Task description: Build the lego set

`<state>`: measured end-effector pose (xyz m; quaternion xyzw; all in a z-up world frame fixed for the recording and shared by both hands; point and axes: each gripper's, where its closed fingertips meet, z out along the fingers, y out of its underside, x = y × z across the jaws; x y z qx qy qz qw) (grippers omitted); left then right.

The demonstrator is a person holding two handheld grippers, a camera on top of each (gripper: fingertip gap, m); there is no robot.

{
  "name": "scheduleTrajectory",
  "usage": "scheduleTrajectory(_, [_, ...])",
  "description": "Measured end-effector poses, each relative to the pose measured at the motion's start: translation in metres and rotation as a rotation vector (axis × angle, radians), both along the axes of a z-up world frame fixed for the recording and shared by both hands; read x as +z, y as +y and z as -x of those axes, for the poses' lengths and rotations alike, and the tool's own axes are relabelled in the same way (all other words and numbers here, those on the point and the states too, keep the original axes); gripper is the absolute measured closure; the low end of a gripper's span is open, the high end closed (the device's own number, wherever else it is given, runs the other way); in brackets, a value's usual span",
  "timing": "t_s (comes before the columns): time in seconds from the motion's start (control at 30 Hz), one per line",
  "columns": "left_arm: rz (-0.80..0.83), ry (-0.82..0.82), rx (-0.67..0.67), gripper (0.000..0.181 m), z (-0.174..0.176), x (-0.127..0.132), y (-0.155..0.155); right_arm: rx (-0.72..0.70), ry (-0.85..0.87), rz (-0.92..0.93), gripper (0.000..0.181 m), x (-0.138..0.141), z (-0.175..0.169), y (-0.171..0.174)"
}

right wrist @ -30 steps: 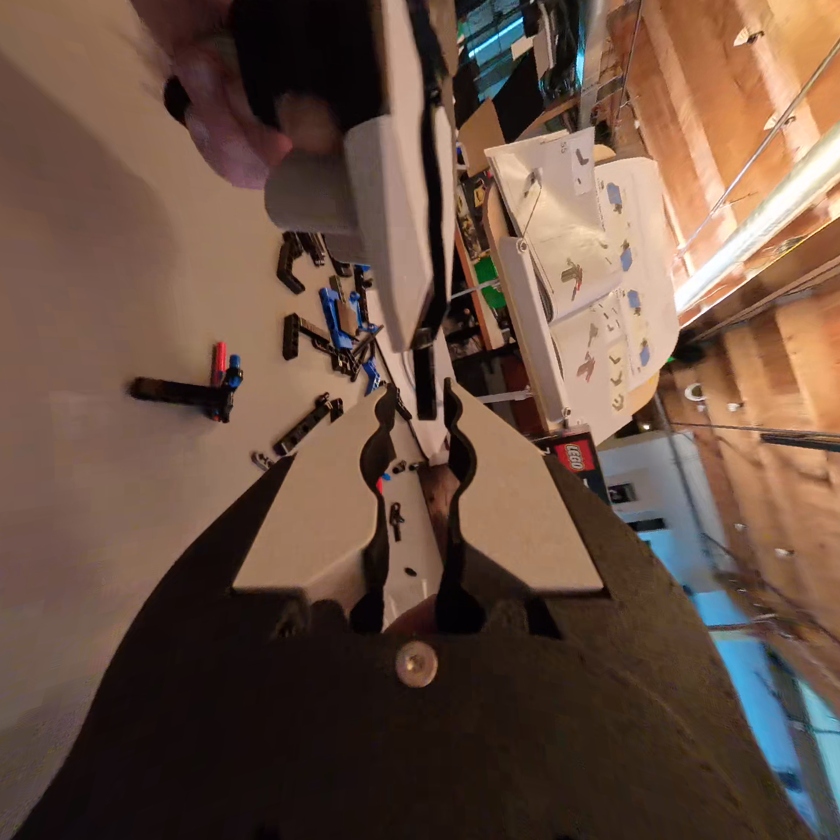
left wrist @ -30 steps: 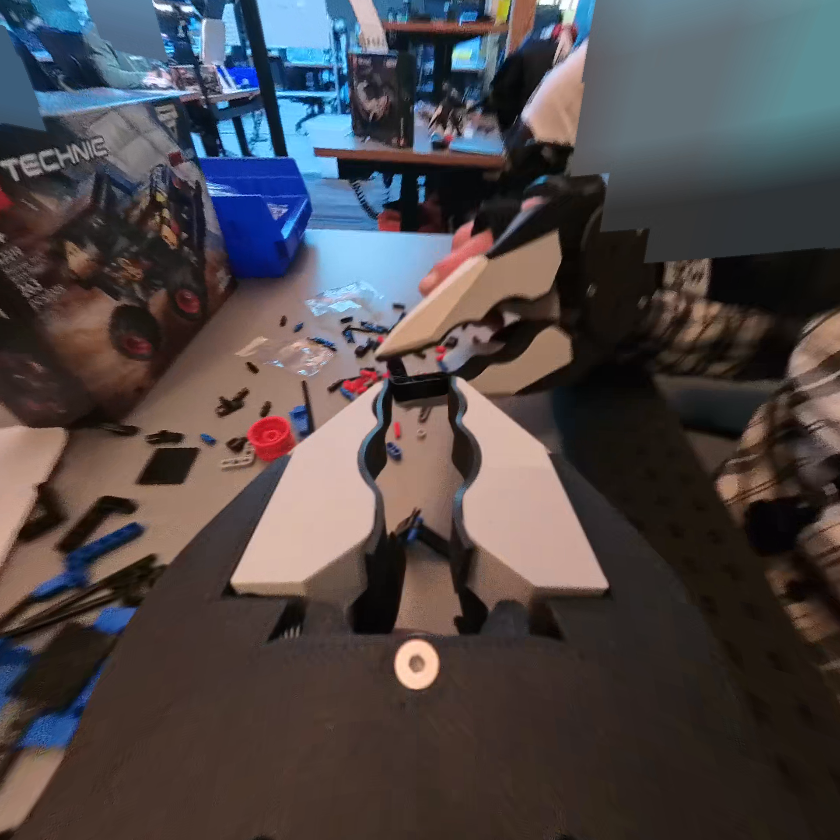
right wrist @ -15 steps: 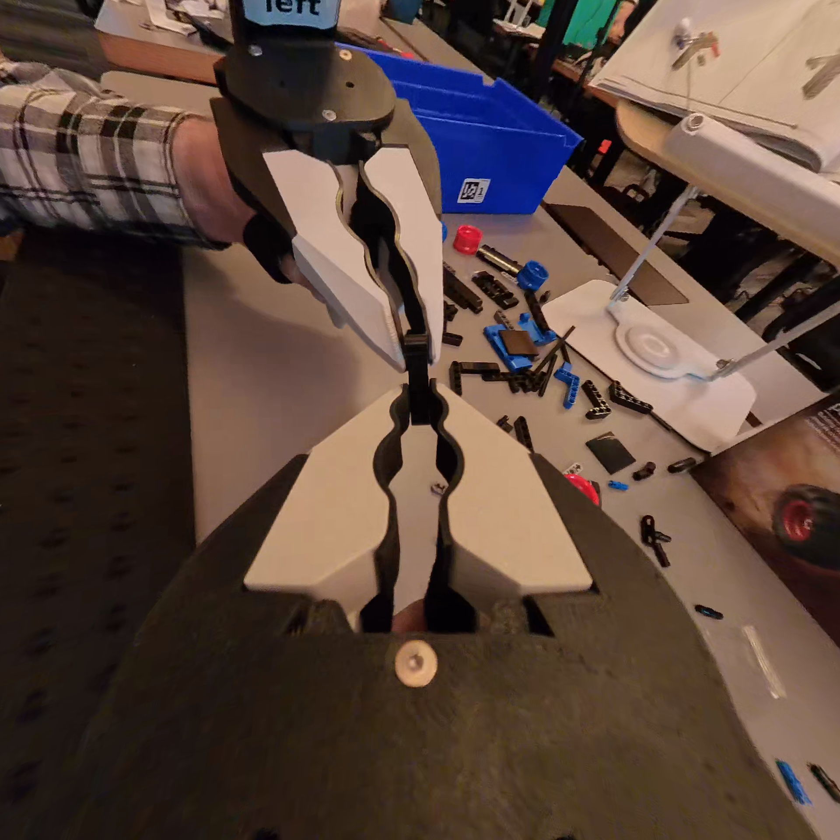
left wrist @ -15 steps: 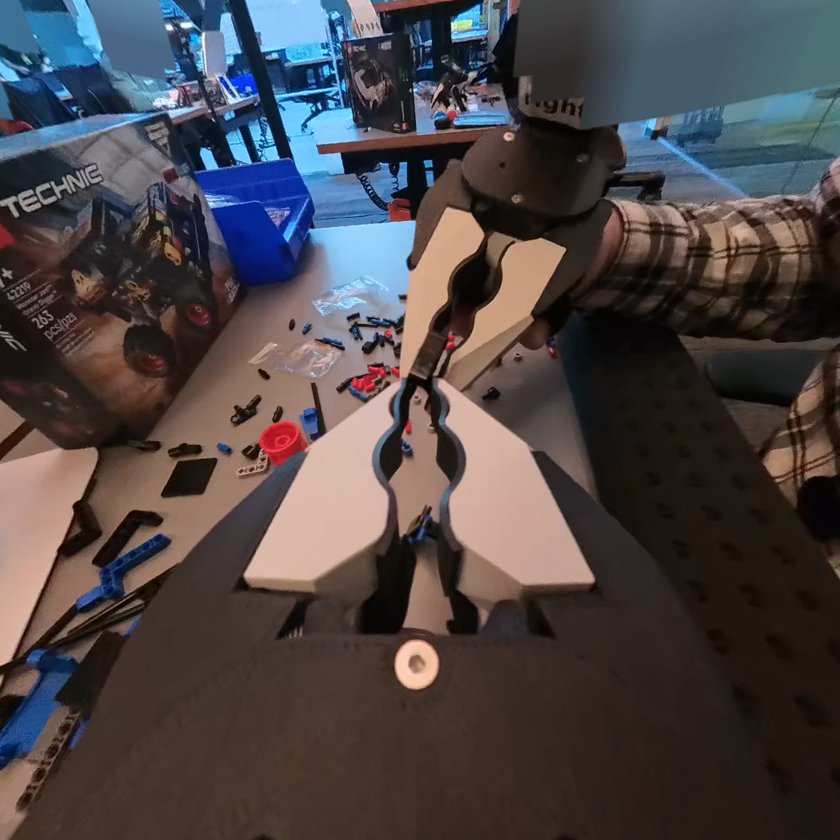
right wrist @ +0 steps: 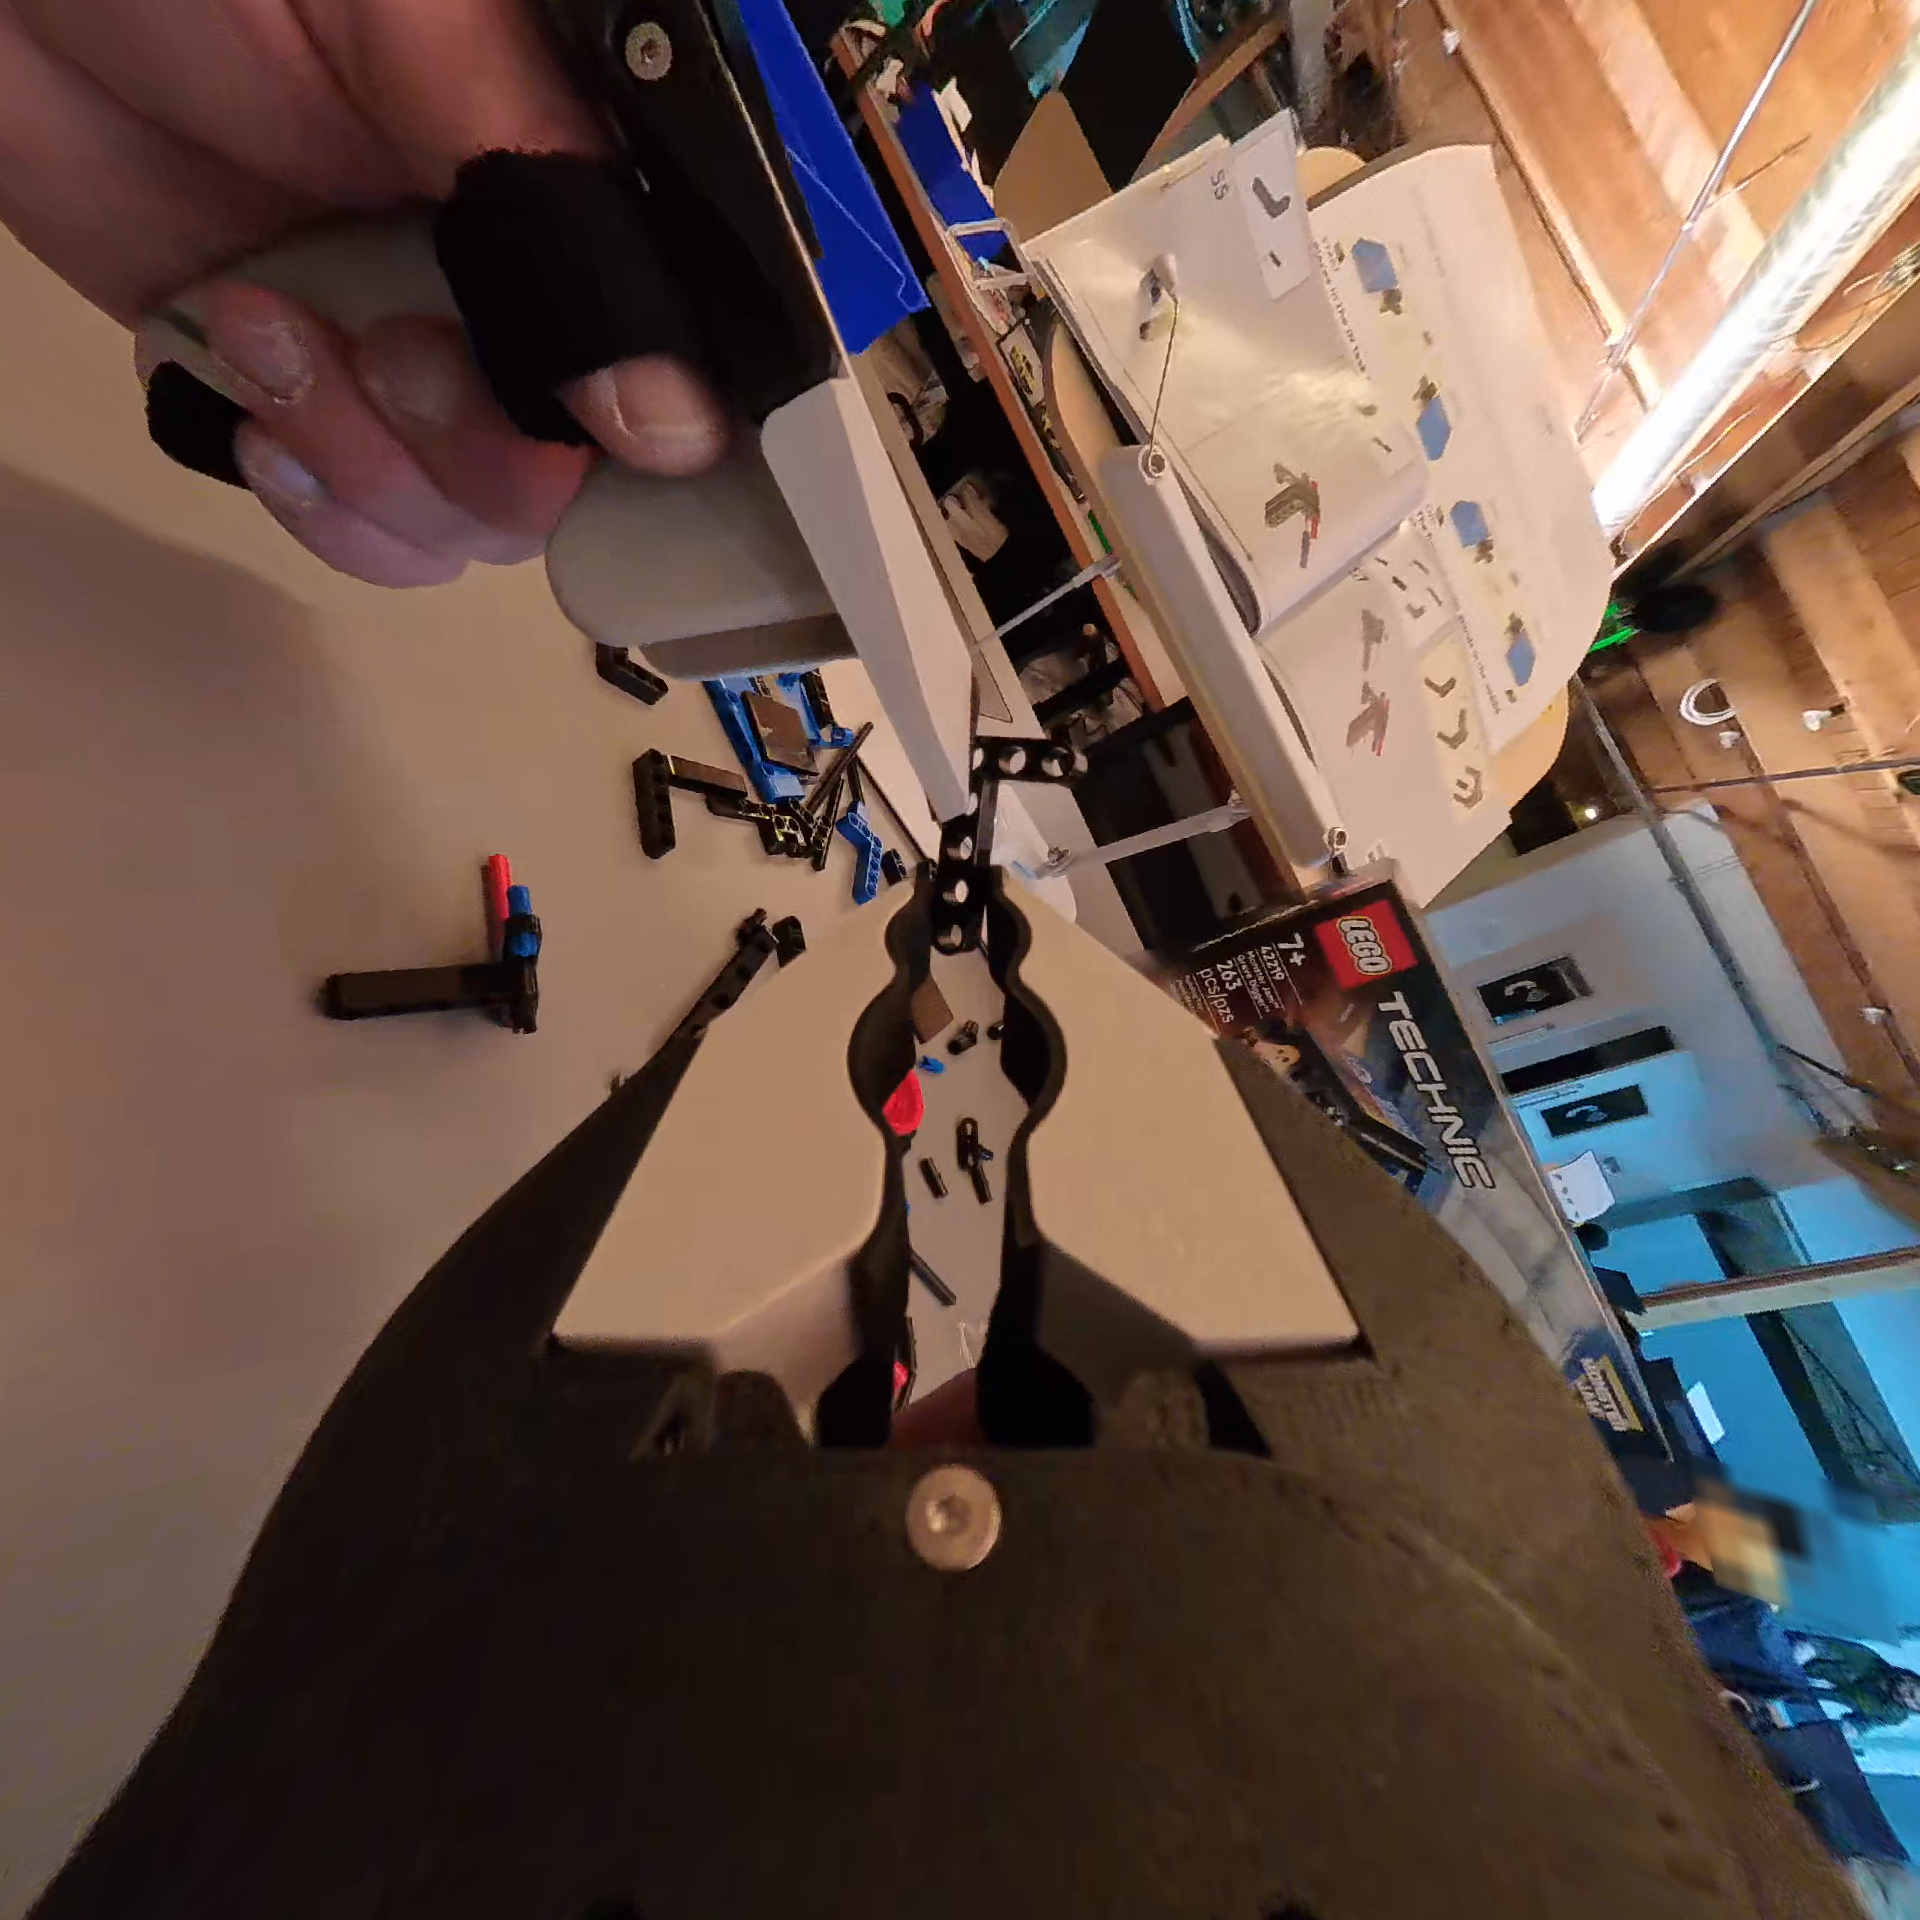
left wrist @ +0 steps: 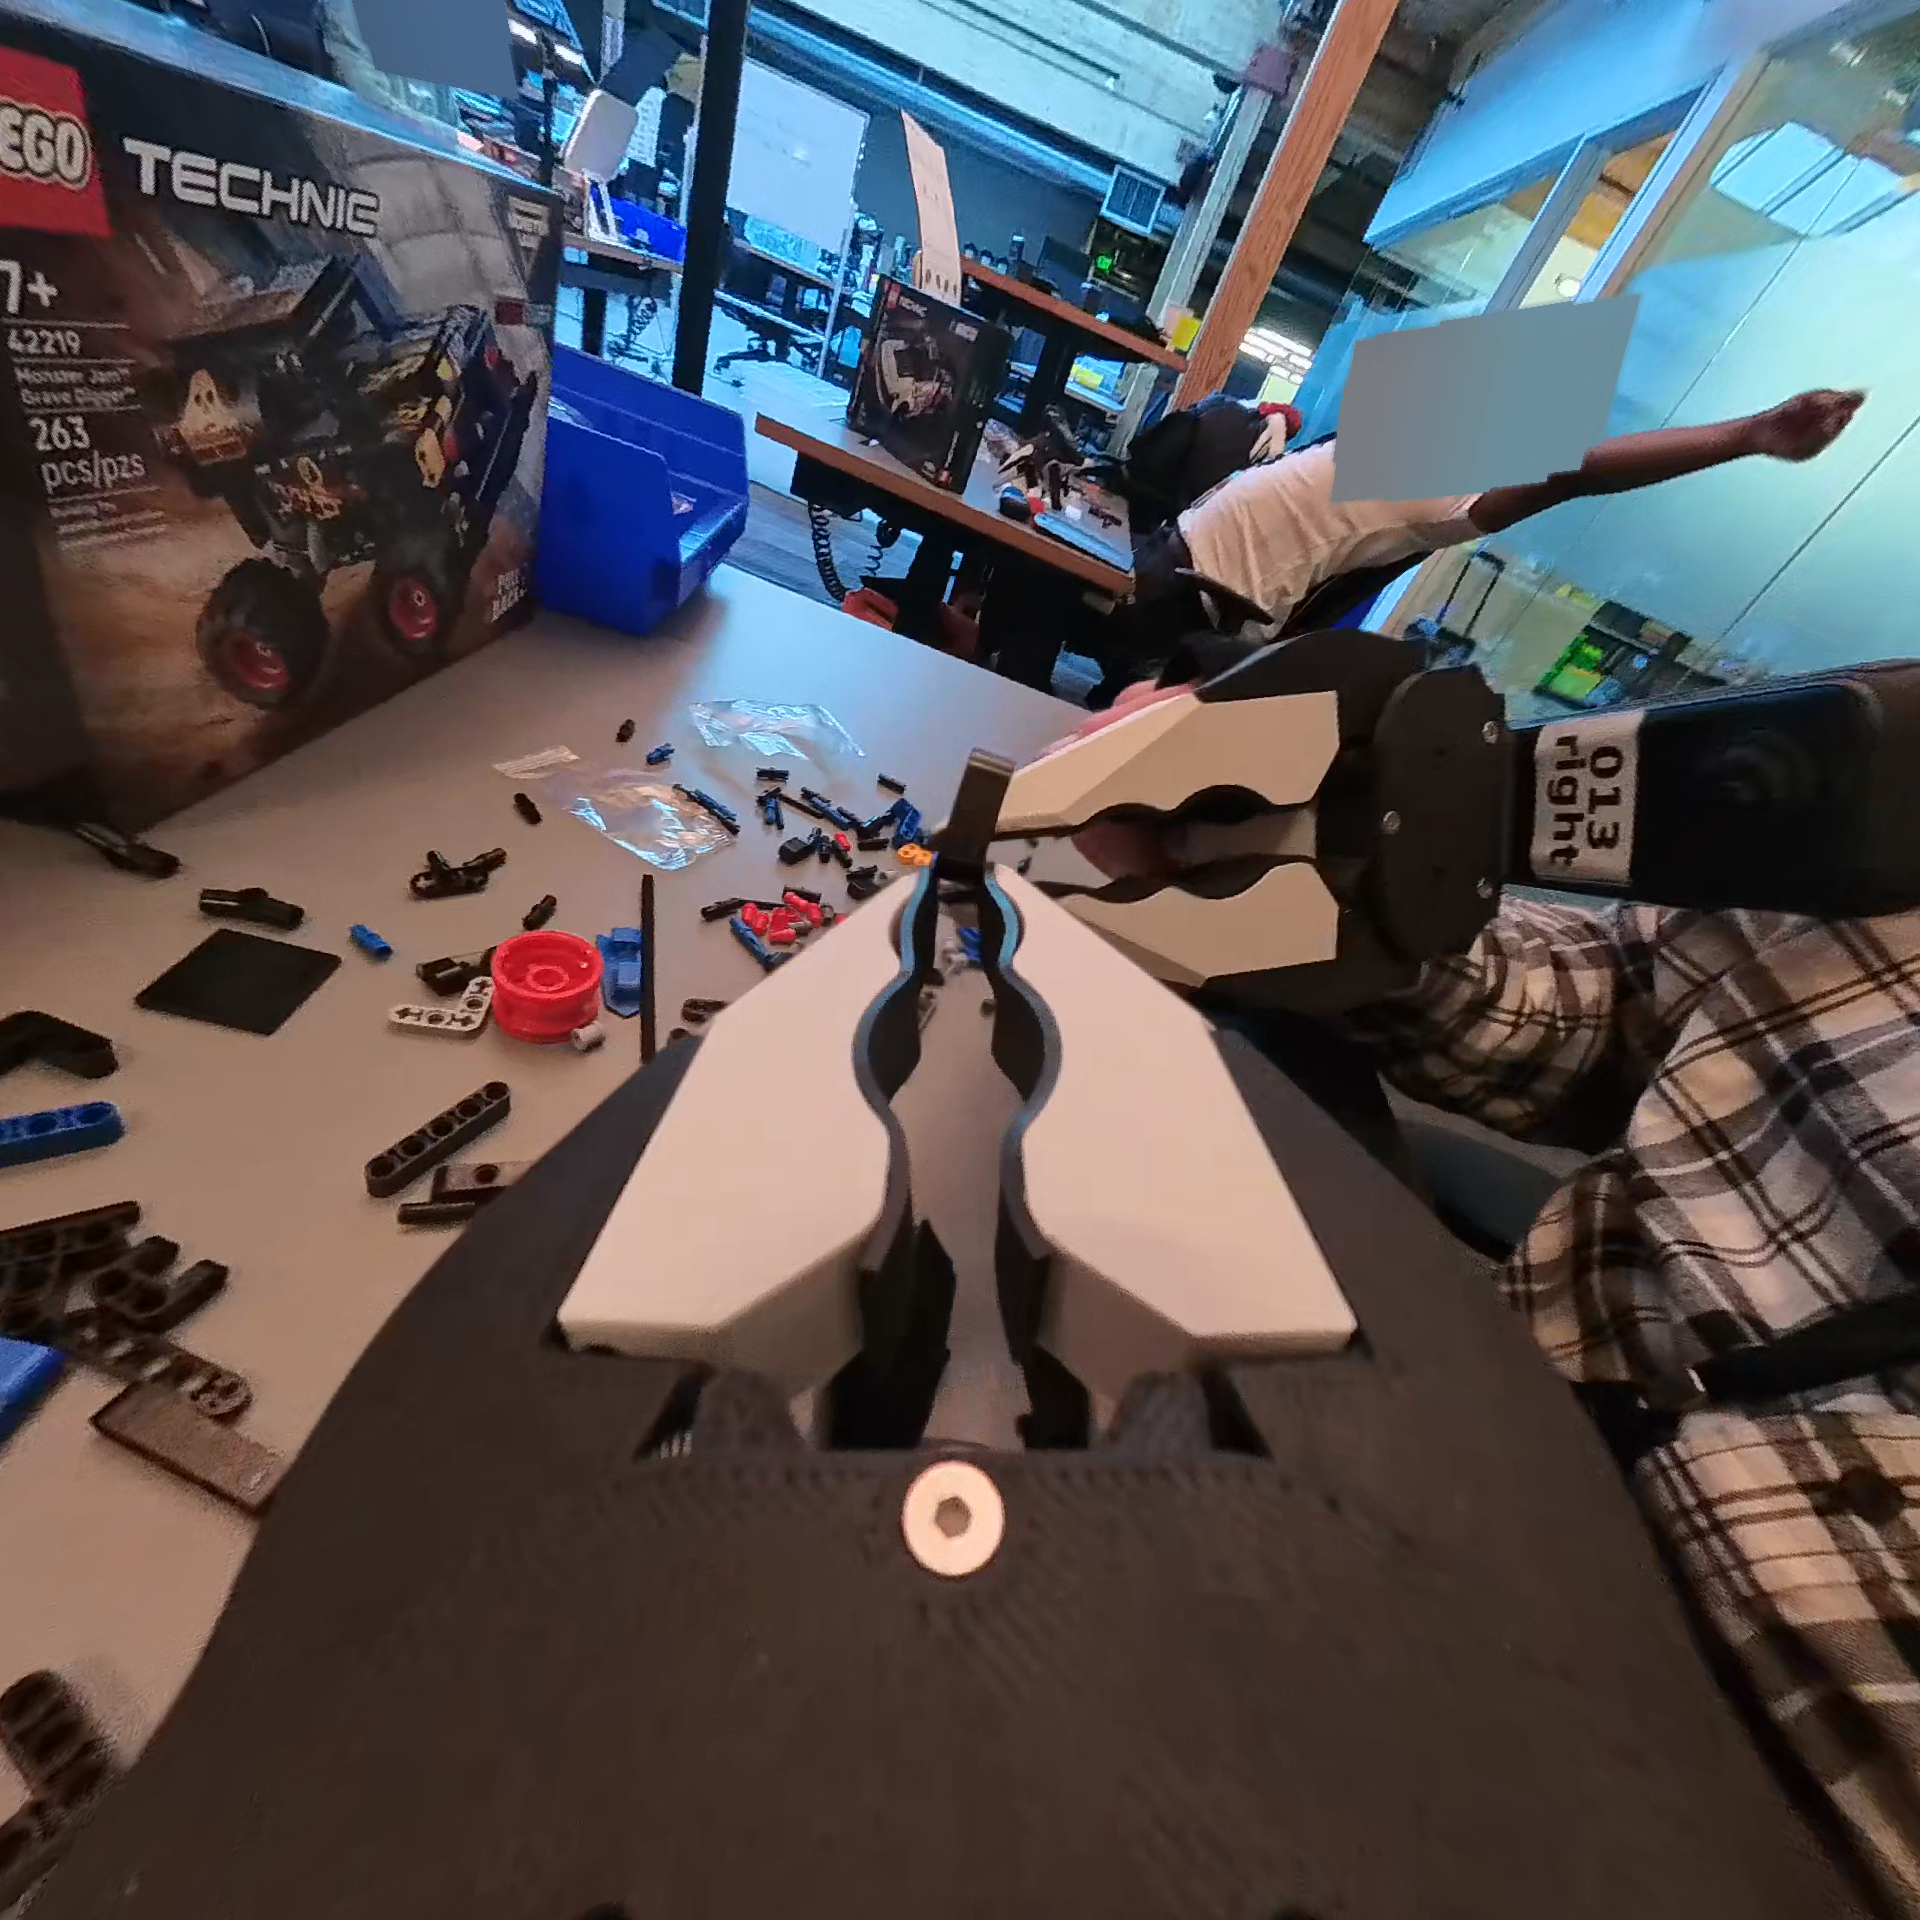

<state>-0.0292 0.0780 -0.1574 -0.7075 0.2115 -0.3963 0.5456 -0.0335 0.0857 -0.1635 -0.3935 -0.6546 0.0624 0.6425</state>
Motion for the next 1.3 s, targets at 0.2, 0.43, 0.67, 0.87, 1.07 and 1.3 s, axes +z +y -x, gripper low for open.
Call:
scheduleTrajectory(0.2, [-0.062, 0.085, 0.009, 0.168, -0.002, -0.002, -0.002, 0.062, 0.025, 0.247, 0.176, -0.006, -0.002, -0.001])
scheduleTrajectory(0.43, [-0.066, 0.057, 0.034, 0.176, -0.003, 0.004, -0.001, 0.062, 0.027, 0.137, 0.175, 0.000, -0.001, -0.003])
scheduleTrajectory(0.67, [0.000, -0.040, 0.021, 0.177, -0.005, 0.003, 0.001, -0.006, 0.023, 0.008, 0.177, 0.002, 0.000, 0.002])
scheduleTrajectory(0.87, [-0.105, 0.183, 0.019, 0.155, -0.004, -0.006, -0.002, -0.001, 0.066, 0.149, 0.177, -0.001, -0.006, 0.011])
scheduleTrajectory(1.07, [-0.154, 0.557, 0.038, 0.143, 0.014, -0.042, -0.001, 0.006, 0.086, 0.213, 0.177, -0.004, -0.012, 0.018])
scheduleTrajectory(1.3, [-0.087, 0.598, -0.002, 0.141, 0.029, -0.058, -0.003, 0.007, 0.105, 0.234, 0.177, -0.005, -0.016, 0.023])
